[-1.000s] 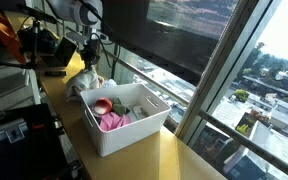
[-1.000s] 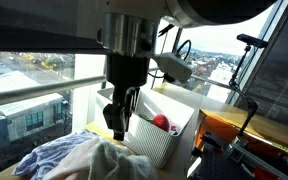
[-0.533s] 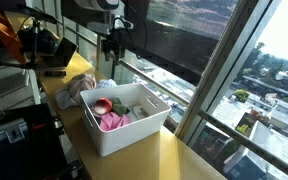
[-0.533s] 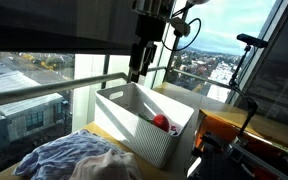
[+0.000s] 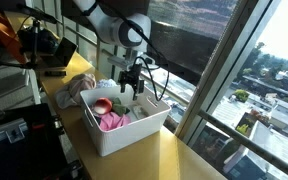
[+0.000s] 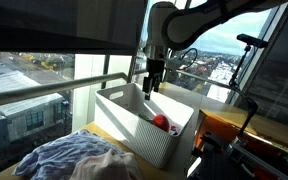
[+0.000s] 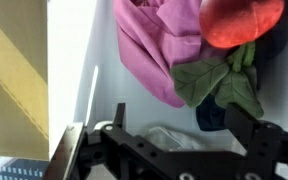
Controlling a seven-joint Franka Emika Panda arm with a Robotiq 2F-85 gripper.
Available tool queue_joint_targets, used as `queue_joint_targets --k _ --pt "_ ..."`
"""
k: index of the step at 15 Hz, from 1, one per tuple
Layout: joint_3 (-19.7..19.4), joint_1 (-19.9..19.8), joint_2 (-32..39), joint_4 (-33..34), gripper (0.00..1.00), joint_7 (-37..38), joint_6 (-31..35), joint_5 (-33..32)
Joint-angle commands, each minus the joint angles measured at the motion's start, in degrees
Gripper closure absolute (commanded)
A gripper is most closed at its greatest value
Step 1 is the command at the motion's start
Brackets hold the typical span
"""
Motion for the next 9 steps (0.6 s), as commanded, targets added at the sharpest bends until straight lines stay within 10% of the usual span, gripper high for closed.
queue_joint_targets --k 1,9 --pt "-1.2 0.4 3.5 -0.8 0.0 0.9 0.3 -0.9" --pt "-1.7 -0.4 11.9 -0.3 0.0 0.9 -0.4 0.9"
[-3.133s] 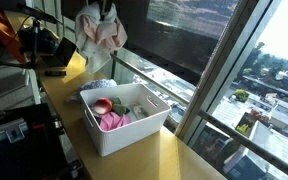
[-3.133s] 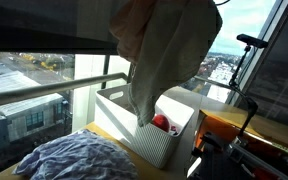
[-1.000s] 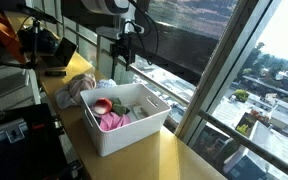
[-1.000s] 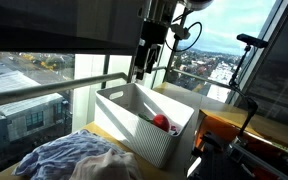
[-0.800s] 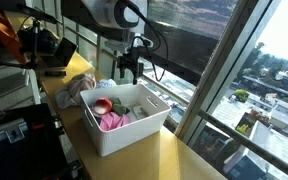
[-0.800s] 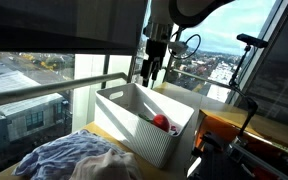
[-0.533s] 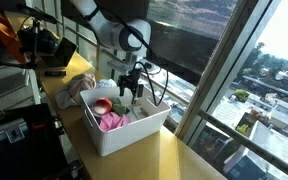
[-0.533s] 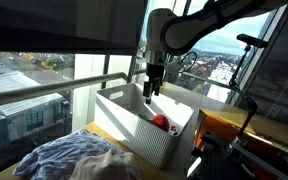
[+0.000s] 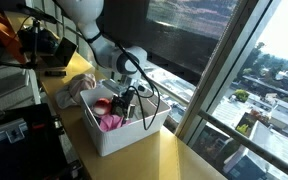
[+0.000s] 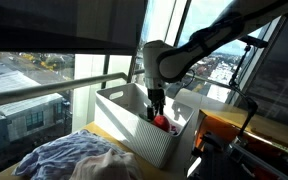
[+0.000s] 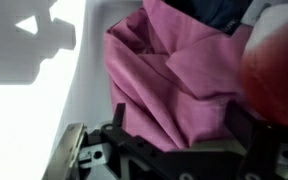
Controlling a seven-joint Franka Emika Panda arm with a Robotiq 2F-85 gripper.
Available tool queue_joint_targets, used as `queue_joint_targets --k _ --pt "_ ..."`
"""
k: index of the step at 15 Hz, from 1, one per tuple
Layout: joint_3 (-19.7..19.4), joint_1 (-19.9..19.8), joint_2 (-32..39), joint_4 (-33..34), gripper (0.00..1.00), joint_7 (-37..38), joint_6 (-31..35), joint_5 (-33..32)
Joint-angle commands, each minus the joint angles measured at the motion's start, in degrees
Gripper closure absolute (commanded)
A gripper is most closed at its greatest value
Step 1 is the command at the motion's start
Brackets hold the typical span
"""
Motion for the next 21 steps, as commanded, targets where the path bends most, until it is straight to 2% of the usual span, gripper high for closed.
queue_joint_targets --k 1,9,10,11,12,21 --pt "0.0 -0.4 3.6 1.1 0.0 0.1 -0.3 1.3" --pt "0.0 -1.4 11.2 3.4 0.01 -0.3 -0.6 4.7" --pt "0.1 -1.8 11.3 3.7 0.26 -0.7 -0.8 5.1" --pt "0.0 -2.0 11.2 3.9 0.26 -0.7 -1.0 5.4" --pt "-0.1 -2.2 10.6 3.9 0.31 -0.9 -1.4 5.7" --pt "-1.6 -5.0 3.8 2.8 0.98 -2.0 -4.3 5.4"
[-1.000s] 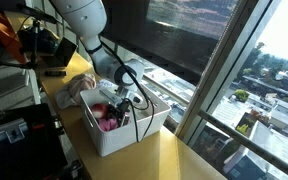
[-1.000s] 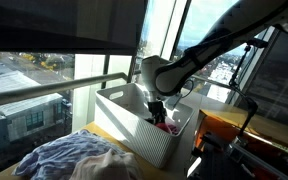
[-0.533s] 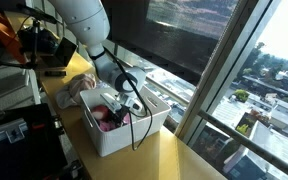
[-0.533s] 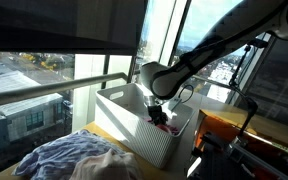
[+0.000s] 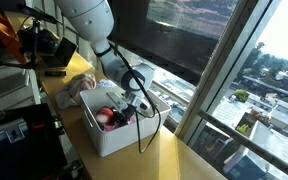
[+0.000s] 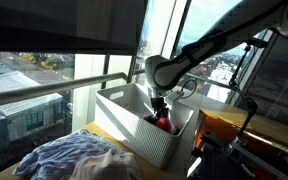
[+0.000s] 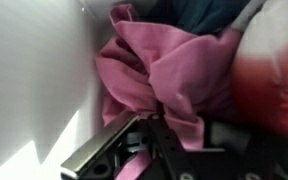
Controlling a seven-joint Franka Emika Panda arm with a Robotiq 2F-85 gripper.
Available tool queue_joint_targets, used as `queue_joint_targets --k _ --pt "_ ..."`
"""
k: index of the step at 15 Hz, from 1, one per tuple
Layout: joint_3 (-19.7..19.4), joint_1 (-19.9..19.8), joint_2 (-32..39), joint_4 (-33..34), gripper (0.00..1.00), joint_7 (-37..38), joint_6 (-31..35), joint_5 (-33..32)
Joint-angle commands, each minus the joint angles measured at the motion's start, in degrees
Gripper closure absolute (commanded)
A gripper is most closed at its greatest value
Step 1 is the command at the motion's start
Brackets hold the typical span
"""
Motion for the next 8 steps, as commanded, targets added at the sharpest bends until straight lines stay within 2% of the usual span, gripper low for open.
queue_joint_targets --k 1,4,8 --pt "-1.3 -1.2 -4.0 -1.2 1.0 -1.8 -1.5 0.0" --pt "-1.7 -1.8 -7.4 -2.2 0.98 -2.5 -2.0 -0.2" --pt "-1.2 -1.0 -15.8 -5.2 1.0 -3.3 -3.1 -1.0"
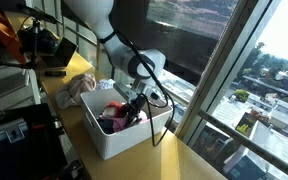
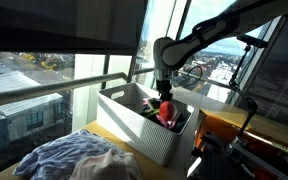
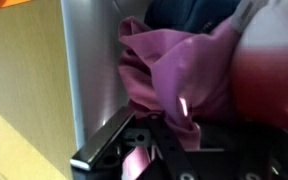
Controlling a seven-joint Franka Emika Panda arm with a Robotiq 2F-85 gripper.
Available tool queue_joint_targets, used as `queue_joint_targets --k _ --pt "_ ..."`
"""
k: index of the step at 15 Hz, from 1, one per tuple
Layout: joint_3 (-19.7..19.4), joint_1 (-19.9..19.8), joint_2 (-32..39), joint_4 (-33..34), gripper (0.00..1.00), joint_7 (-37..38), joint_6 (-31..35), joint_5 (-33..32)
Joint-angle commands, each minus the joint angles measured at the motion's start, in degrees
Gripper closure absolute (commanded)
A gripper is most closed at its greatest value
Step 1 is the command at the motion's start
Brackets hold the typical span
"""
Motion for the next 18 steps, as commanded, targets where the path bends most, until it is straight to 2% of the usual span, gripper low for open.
queue_joint_targets --k 1,5,9,18 --pt "0.4 1.4 -10.7 -4.8 1.0 -1.3 -1.9 -1.3" --pt "2.2 3.8 -19.7 -5.9 1.0 -1.0 -4.0 -2.5" --pt "5.7 7.7 -27.4 -5.6 1.0 0.0 -6.8 -2.7" --pt "14.7 14.7 -37.6 4.8 1.0 0.9 -15.5 -2.1"
